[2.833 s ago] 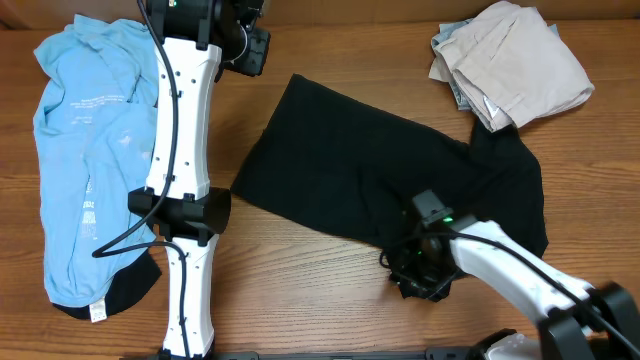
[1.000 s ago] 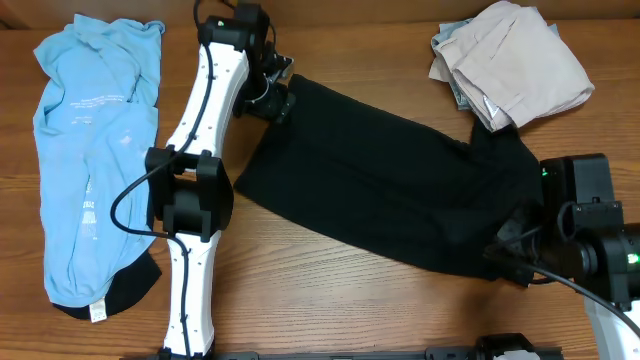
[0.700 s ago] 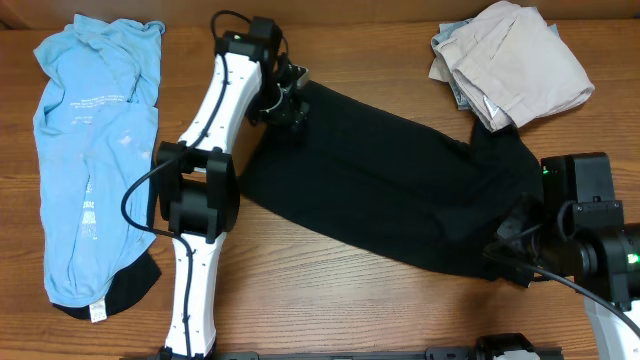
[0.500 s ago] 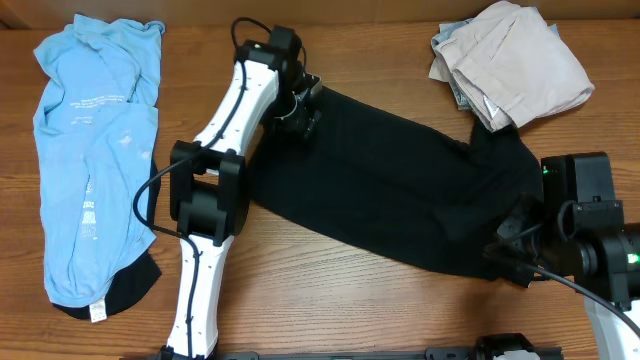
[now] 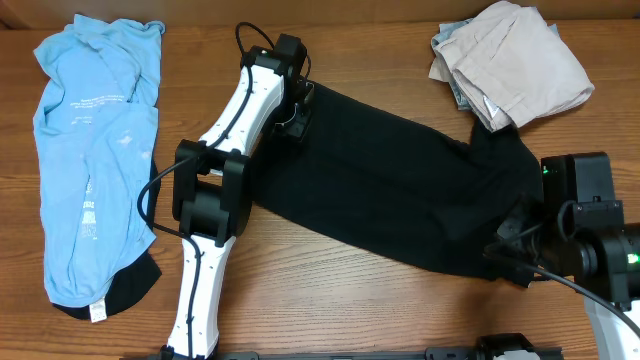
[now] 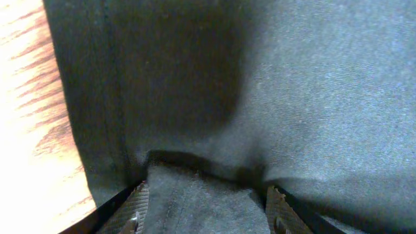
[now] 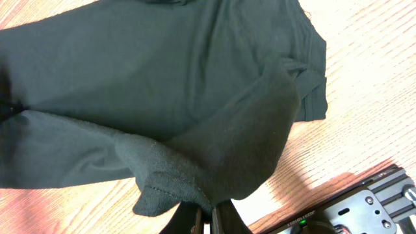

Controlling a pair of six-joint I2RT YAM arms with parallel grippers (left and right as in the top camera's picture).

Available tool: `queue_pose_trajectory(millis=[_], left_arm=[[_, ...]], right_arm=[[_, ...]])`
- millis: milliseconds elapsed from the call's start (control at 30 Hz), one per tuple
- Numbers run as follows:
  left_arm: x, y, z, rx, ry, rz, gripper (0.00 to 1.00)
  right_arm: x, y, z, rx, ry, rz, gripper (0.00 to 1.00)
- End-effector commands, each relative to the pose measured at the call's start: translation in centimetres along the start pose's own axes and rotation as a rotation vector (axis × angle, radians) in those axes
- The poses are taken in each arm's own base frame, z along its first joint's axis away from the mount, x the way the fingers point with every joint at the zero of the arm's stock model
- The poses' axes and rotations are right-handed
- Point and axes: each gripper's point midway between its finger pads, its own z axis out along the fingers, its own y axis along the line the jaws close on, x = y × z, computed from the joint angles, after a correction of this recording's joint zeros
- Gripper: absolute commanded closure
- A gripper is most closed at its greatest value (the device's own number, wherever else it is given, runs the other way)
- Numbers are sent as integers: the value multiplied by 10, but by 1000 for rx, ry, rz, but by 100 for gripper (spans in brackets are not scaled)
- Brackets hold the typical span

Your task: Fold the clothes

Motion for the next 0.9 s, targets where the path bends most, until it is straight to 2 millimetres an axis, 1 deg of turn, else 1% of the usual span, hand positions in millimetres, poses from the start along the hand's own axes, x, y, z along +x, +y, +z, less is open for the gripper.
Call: queue_pose_trajectory(millis=[0, 200, 233, 367, 433, 533, 600, 667, 700, 767, 800, 867], left_arm=[[3, 5, 4, -20, 15, -32, 41], [8, 7, 4, -31, 33, -61, 58], [8, 7, 5, -31, 35, -61, 59], [11, 7, 4, -30, 46, -62, 74], [12, 7, 4, -30, 48, -62, 79], [11, 7, 4, -30, 48, -62, 82], [11, 7, 4, -30, 47, -62, 86], [11, 7, 4, -30, 44, -63, 92], [10, 7, 4, -30, 42, -67, 94], [8, 7, 4, -30, 35, -78, 92], [7, 7, 5, -31, 28, -81, 87], [3, 7, 5, -30, 14, -97, 69]], right_arm=[[-6, -1, -5, 1, -31, 0, 96], [-6, -1, -5, 1, -32, 0, 96], [-6, -1, -5, 1, -32, 0, 96], [-6, -1, -5, 0, -33, -1, 96], [-6, -1, -5, 0, -33, -1, 96], [-6, -1, -5, 0, -33, -1, 96], [-6, -1, -5, 0, -33, -1, 96], [-7, -1, -5, -1, -35, -1, 96], [-7, 0, -5, -3, -37, -1, 96], [-8, 1, -5, -6, -41, 0, 96], [-9, 1, -5, -8, -43, 0, 96], [-9, 2, -5, -10, -46, 0, 96]])
